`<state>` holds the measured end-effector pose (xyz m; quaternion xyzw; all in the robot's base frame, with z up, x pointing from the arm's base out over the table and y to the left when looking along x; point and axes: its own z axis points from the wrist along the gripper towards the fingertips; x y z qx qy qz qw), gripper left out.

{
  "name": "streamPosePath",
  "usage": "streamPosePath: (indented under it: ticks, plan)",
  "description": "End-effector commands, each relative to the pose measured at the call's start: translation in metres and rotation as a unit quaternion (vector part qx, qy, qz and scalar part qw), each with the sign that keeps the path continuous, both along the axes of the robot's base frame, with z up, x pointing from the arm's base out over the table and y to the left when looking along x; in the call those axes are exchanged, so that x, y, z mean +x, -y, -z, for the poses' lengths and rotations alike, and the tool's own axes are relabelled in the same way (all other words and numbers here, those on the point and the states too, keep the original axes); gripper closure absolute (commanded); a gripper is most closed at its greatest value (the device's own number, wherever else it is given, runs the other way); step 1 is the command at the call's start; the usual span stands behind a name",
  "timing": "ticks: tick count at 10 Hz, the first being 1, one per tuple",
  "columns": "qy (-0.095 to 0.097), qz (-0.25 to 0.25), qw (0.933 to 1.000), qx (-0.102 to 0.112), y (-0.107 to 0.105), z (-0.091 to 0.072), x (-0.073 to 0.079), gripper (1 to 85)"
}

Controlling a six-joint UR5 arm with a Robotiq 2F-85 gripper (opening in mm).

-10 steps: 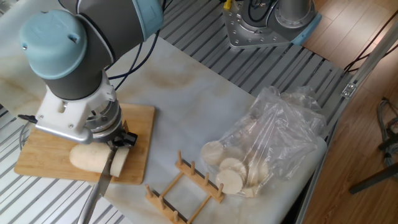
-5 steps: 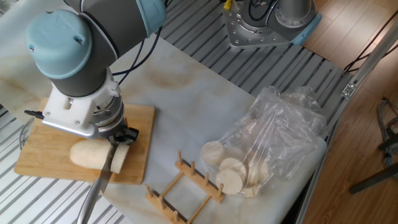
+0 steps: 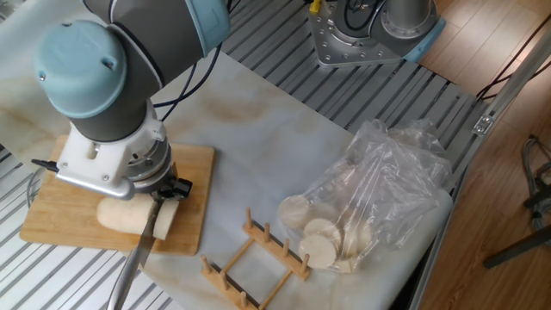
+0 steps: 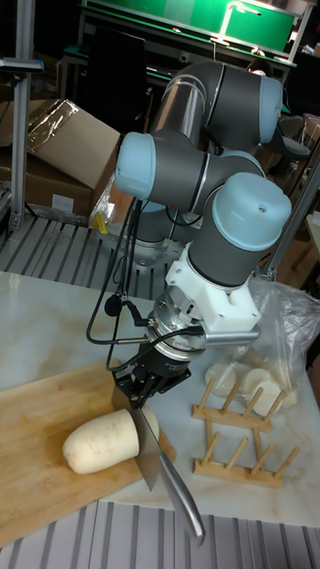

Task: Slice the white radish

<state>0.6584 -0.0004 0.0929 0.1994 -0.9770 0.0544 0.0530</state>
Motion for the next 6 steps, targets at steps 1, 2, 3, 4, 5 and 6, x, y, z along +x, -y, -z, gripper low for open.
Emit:
streamPosePath:
  ticks: [1,2,3,4,5,6]
  plan:
    - [-0.006,0.001,0.9999,0.013,-0.0054,-0.0080,-0.0002,84.3]
    - [-0.008,0.001,0.9998,0.017,-0.0048,-0.0085,-0.0001,84.3]
    - [-0.006,0.004,0.9999,0.013,-0.0036,-0.0086,-0.0003,84.3]
    - [-0.006,0.003,0.9999,0.013,-0.0017,-0.0096,-0.0007,84.3]
    - [-0.005,0.003,0.9999,0.013,-0.0007,-0.0097,-0.0015,84.3]
    - [-0.005,0.001,0.9999,0.014,0.0001,-0.0098,-0.0016,84.3]
